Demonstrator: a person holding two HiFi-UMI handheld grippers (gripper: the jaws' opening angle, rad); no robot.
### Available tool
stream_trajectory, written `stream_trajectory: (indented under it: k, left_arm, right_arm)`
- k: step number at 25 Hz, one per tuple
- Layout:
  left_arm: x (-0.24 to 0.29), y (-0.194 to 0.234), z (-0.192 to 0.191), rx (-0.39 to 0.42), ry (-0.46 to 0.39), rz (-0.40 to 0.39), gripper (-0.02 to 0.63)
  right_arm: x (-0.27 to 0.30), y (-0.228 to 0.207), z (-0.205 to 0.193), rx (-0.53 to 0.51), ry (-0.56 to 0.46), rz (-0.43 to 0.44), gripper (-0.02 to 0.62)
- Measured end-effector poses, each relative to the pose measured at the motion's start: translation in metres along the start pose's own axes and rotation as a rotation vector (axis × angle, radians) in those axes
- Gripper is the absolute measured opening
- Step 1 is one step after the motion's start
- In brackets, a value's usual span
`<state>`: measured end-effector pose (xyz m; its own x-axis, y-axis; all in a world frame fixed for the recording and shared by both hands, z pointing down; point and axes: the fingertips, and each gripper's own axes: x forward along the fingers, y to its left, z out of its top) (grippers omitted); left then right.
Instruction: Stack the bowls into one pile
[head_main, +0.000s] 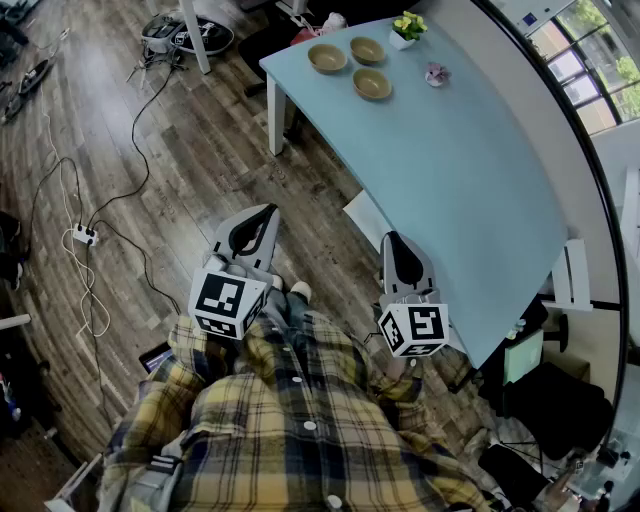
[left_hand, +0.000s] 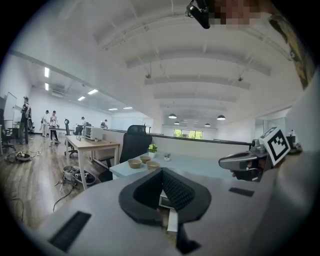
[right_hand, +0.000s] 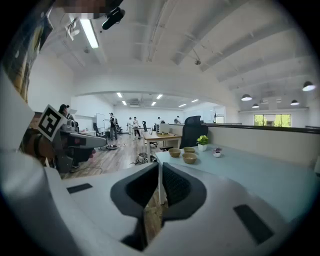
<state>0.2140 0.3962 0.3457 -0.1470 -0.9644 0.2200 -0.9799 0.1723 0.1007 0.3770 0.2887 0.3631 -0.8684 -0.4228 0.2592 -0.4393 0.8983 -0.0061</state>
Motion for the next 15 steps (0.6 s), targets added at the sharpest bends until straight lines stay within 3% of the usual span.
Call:
stream_trajectory:
  k: [2, 5, 9, 15]
  left_arm:
    - [0.001, -0.001, -0.002, -0.003, -0.002, 0.007, 0.014]
    - [-0.002, 0.001, -0.003, 0.004, -0.007, 0.031, 0.112]
    - [-0.009, 0.006, -0.001, -0.011, -0.021, 0.07, 0.173]
    - [0.001, 0.012, -0.009, -0.011, 0.014, 0.053, 0.224]
  right_arm:
    - [-0.001, 0.0, -0.002, 0.022, 0.001, 0.025, 0.008]
    - [-0.004, 0.003, -0.007, 0.042, 0.003, 0.066, 0.091]
    - [-0.003, 0.009, -0.01, 0.057, 0.006, 0.117, 0.149]
    - [0.016, 0.018, -0.011, 0.07, 0.016, 0.15, 0.192]
